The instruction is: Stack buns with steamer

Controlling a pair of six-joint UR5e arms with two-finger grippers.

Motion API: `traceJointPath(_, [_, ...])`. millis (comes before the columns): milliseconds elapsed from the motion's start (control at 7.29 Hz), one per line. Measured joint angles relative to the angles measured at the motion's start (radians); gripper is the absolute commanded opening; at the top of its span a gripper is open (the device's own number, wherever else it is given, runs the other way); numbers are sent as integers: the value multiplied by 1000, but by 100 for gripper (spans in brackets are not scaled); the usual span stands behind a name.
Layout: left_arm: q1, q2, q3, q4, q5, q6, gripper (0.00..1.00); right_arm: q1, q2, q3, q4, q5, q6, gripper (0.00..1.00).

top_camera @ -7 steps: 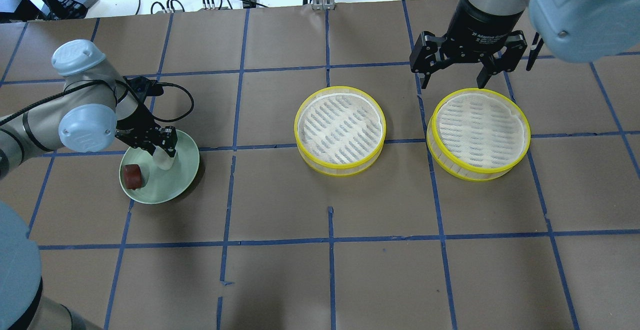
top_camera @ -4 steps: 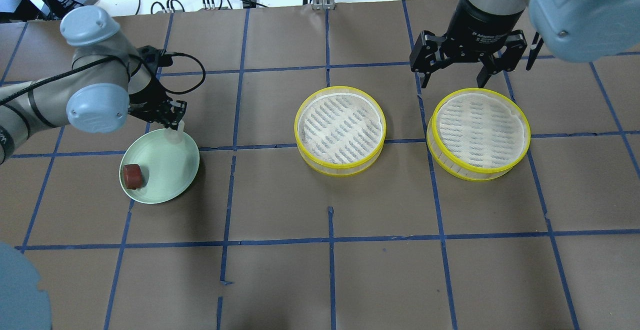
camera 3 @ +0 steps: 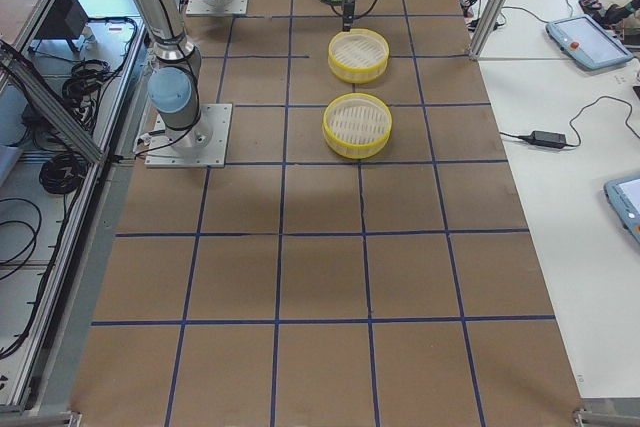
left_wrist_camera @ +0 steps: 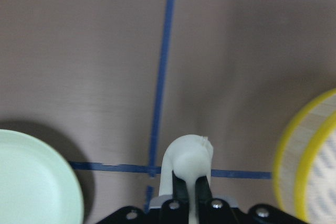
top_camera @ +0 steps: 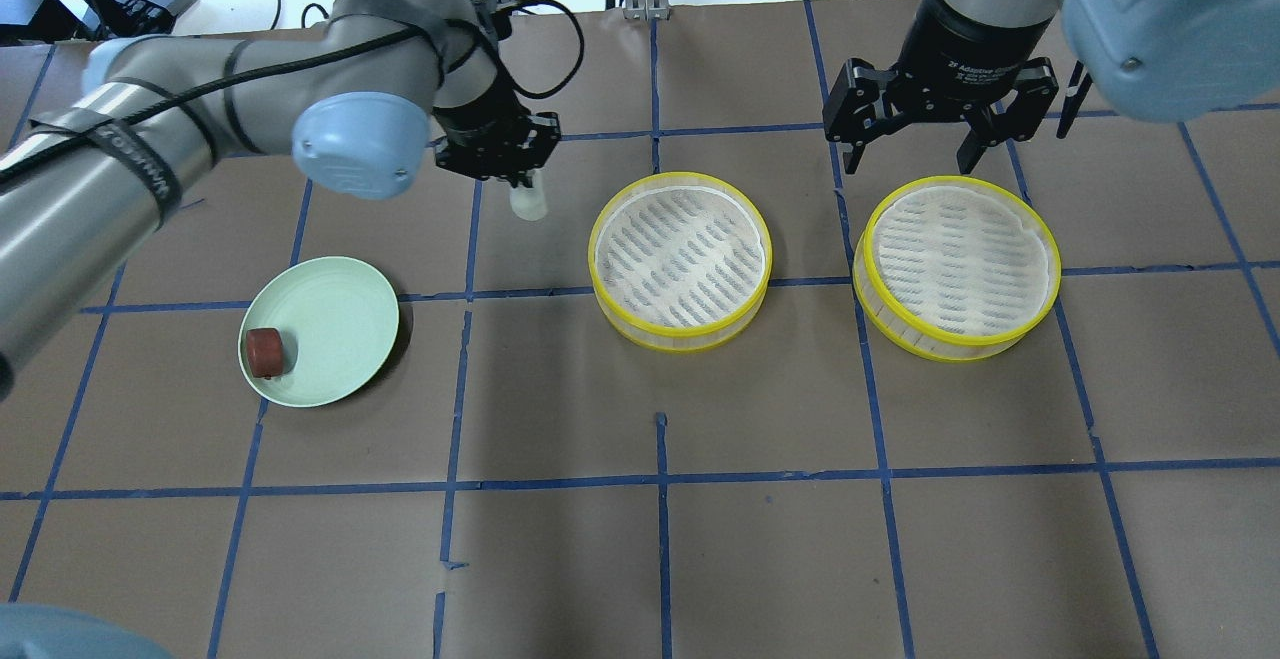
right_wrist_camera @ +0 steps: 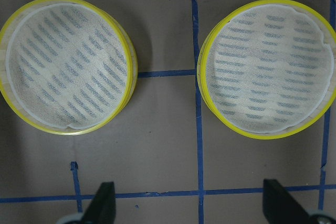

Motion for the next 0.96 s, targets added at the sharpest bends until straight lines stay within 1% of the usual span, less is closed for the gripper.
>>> traceJointPath(137, [-49,-35,7,29,-75,-70,15,-2,-3,5,0,-4,0,100])
traceJointPath(274, [-75,-65,8,50,-120,-102,30,-6,-5,8,4,-9,1,100])
traceJointPath(411, [-91,-86,5,59,-138,-114,46,-20,-6,20,10,-14,0,100])
traceJointPath(548, [-103,-102,1,63,-144,-119,80,-52,-9,45,9,-17,-9,100])
traceJointPath(685, [-112,-115,0,73,-146,-120,88,-98,-13,70,4,-22,-35,99])
traceJointPath(823, [-117,-122,-1,92,-148,-121,89,-157,-15,96,2,-38,-86,100])
traceJointPath(960, [-119,-125,-2,104,-150,-121,90,-240,-14,144,-28,-52,-145,100])
